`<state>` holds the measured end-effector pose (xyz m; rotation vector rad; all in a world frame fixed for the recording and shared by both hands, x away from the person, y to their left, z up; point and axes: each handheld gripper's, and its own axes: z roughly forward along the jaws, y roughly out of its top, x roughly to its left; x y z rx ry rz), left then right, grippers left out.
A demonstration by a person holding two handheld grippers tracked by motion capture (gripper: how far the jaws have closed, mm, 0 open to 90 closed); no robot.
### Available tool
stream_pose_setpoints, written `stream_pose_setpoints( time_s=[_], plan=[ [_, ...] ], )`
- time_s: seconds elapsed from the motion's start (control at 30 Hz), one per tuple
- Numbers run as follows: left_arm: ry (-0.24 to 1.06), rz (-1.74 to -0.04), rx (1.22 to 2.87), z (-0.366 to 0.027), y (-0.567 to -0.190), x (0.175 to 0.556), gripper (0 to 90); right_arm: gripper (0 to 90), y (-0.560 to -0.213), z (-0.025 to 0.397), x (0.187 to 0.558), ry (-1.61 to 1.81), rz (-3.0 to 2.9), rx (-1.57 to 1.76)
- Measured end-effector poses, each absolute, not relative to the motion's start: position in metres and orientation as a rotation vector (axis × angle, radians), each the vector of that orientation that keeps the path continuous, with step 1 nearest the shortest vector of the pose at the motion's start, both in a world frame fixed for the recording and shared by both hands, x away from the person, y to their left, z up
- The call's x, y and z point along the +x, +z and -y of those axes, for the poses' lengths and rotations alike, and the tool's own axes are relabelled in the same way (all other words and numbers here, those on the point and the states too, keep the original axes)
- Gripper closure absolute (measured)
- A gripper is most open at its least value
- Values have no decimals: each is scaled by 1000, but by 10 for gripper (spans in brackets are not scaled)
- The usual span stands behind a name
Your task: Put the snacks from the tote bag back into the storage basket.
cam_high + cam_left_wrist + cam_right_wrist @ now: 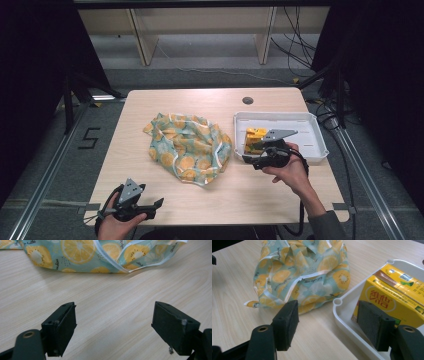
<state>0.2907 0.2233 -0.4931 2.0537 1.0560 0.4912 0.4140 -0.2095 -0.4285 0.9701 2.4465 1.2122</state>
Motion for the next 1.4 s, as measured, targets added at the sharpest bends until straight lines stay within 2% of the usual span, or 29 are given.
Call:
stream_pose_setpoints(
  time_s=[0.53, 1.4],
  plan=[
    [500, -1050, 2056, -224, -493, 289, 189, 279, -441, 200, 406, 1218, -2438, 984],
    [497, -1042, 2057, -224, -493, 288, 189, 245, -458, 205, 380, 1188, -2427, 973]
  ],
)
